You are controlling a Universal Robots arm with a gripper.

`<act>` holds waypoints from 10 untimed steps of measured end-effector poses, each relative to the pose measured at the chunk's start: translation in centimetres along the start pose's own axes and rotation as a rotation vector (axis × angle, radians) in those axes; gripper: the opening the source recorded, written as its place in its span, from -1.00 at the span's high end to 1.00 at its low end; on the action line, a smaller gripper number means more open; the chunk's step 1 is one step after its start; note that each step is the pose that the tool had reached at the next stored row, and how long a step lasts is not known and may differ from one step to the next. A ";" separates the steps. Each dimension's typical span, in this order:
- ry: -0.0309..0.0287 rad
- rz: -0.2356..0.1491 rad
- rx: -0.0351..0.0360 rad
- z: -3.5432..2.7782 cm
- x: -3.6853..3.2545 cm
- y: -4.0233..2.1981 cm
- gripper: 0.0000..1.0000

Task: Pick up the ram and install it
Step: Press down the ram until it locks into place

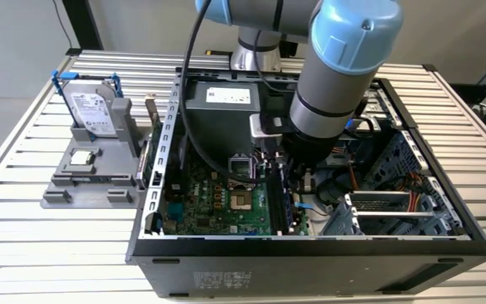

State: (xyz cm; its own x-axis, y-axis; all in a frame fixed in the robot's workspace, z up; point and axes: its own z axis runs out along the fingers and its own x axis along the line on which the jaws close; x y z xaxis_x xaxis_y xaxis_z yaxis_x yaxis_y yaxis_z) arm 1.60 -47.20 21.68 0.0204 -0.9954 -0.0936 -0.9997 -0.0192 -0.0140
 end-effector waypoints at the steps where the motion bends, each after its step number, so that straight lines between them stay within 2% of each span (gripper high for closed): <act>1: 0.0003 0.004 0.0003 0.16 0.01 0.00 1.00; 2: 0.0024 0.006 0.0000 0.09 -0.04 0.03 1.00; 3: 0.0010 0.006 0.0004 -0.25 -0.10 0.03 1.00; 4: -0.0041 0.006 0.0017 -0.49 -0.13 0.03 1.00; 6: -0.0018 0.006 0.0011 -1.45 -0.18 0.02 1.00; 10: -0.0018 0.006 0.0011 -3.28 -0.34 0.00 1.00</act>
State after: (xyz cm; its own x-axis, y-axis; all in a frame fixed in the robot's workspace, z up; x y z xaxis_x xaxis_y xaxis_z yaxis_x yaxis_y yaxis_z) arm 1.55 -47.17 24.98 0.0146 -0.9953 -0.0954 -0.9998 -0.0132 -0.0145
